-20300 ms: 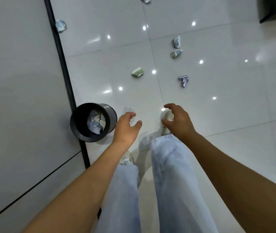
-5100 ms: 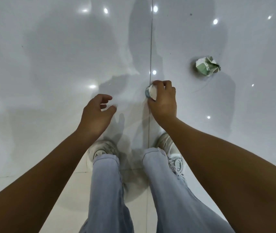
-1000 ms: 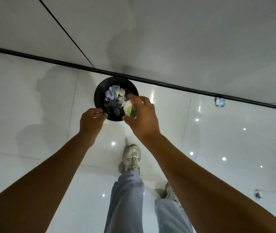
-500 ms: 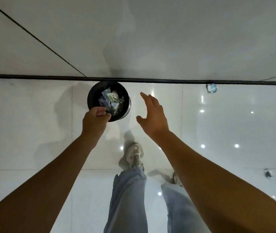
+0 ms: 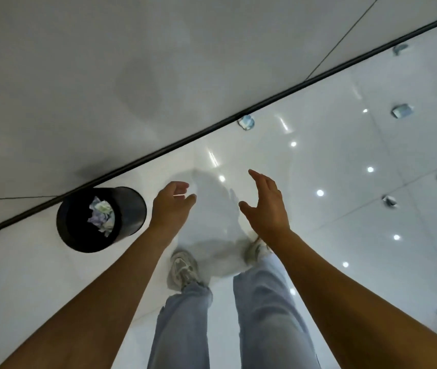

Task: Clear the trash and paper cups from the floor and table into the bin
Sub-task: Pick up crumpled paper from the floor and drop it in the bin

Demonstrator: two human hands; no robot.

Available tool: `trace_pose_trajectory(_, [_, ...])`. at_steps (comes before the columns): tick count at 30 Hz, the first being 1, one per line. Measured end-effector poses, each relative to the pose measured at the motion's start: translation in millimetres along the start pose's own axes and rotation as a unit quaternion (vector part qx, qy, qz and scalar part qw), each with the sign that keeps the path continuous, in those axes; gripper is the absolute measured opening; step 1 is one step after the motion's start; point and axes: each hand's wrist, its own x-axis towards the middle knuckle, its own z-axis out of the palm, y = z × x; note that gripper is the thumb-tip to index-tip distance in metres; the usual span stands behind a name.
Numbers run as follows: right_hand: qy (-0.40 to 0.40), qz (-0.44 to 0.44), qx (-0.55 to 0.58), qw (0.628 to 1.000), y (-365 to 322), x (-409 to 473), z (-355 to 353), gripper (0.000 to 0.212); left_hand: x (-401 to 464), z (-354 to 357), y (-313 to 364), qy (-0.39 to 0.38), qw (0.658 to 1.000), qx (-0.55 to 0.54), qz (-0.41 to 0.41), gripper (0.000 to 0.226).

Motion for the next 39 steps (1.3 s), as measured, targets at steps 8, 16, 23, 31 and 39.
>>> trace_pose_trajectory(8, [0.017,0.040,0.009,0.999,81.6,64.0,-105.3,0.070,36.8,123.9,90.4,-0.033,0.999,0.037,-0.010,0.024])
trace_pose_trajectory(16, [0.039,0.039,0.024,0.998,119.2,153.8,-125.2,0.069,111.1,190.1,130.3,-0.034,0.997,0.064,-0.001,0.025])
trace_pose_trajectory(23, [0.055,0.038,0.049,0.997,145.6,261.0,-69.0,0.069,211.6,215.1,99.9,-0.037,0.994,0.104,-0.001,0.019])
trace_pose_trajectory(31, [0.027,0.028,0.030,0.999,193.4,405.0,50.2,0.072,346.4,258.4,38.3,-0.036,0.986,0.160,0.011,0.025])
trace_pose_trajectory(39, [0.019,-0.038,-0.024,0.999,246.4,510.8,140.0,0.078,433.7,292.1,-11.9,-0.058,0.985,0.157,0.036,0.022])
